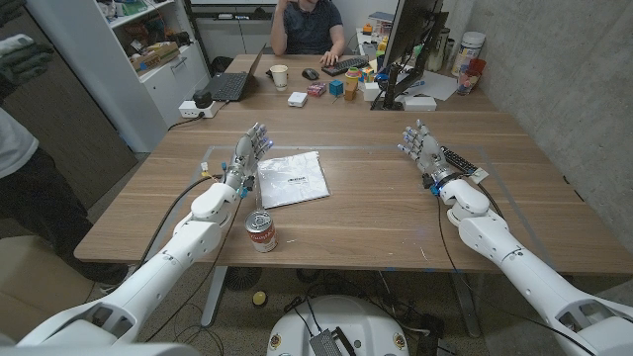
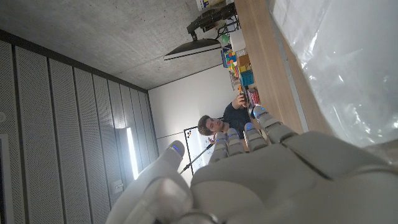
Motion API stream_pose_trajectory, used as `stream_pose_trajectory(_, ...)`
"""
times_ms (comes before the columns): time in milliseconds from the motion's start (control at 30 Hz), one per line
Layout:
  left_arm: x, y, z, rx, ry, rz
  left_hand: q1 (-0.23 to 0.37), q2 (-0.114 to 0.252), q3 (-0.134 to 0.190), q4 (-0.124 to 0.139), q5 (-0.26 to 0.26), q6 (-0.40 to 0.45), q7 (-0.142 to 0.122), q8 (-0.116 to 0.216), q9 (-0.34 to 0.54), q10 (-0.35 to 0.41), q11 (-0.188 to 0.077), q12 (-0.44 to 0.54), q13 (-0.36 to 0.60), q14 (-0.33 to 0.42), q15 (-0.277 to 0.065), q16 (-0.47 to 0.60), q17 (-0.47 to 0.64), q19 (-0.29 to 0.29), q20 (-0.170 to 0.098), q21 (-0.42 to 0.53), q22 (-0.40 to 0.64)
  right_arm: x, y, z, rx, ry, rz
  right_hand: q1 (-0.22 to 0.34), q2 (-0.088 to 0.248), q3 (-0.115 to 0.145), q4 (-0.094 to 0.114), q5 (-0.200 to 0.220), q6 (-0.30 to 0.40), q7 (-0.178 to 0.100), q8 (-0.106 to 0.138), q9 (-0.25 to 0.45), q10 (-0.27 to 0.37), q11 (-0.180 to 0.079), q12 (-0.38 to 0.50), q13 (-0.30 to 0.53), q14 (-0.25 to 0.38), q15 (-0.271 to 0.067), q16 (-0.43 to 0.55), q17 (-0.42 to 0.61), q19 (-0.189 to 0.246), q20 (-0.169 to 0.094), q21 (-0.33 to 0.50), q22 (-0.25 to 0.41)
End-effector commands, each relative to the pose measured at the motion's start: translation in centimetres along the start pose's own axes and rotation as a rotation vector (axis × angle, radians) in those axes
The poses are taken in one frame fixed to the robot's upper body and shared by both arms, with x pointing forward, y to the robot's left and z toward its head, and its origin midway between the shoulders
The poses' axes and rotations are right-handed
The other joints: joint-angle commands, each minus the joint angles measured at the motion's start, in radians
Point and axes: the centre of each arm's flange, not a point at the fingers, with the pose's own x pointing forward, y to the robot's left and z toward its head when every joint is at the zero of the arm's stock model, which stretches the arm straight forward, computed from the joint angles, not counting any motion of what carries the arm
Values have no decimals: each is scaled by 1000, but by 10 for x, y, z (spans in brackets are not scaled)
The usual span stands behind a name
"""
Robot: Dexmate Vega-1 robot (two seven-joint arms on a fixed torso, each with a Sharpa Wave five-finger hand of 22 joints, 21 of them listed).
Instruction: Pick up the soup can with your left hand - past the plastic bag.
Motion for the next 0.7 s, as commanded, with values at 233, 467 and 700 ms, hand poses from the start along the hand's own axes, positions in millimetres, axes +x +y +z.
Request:
stream_pose_trajectory(233, -18, -1, 26, 132, -18, -32, 40, 10, 4, -55, -2, 32, -26, 12, 2, 3, -28, 9, 1, -1, -20, 6, -4, 33, 9, 7, -2, -9, 10, -7, 29, 15, 39, 4, 4, 7, -1, 5, 8, -3, 7, 2, 8, -2, 5, 4, -3, 8, 7, 5, 8, 1, 7, 4)
stream_pose_trajectory(467, -20, 1, 51, 242, -31, -68, 80, -11, 10, -102, -7, 57, -50, 16, 2, 23, -36, 12, 1, 19, -30, 11, -5, 53, 3, 7, -3, -15, 10, -9, 34, 11, 26, 4, 4, 6, -1, 5, 8, -3, 7, 2, 9, -1, 5, 4, -2, 8, 7, 5, 8, 1, 7, 4)
stream_pose_trajectory(700, -21, 1, 73, 315, -64, -106, 109, -31, 10, -140, -10, 57, -107, 9, 2, 27, -36, 9, 1, 25, -34, 10, -5, 61, 1, 4, -3, -16, 11, -9, 35, 6, 25, 3, 3, 6, 0, 5, 8, -3, 7, 2, 6, 0, 4, 4, -2, 8, 7, 5, 8, 1, 7, 4)
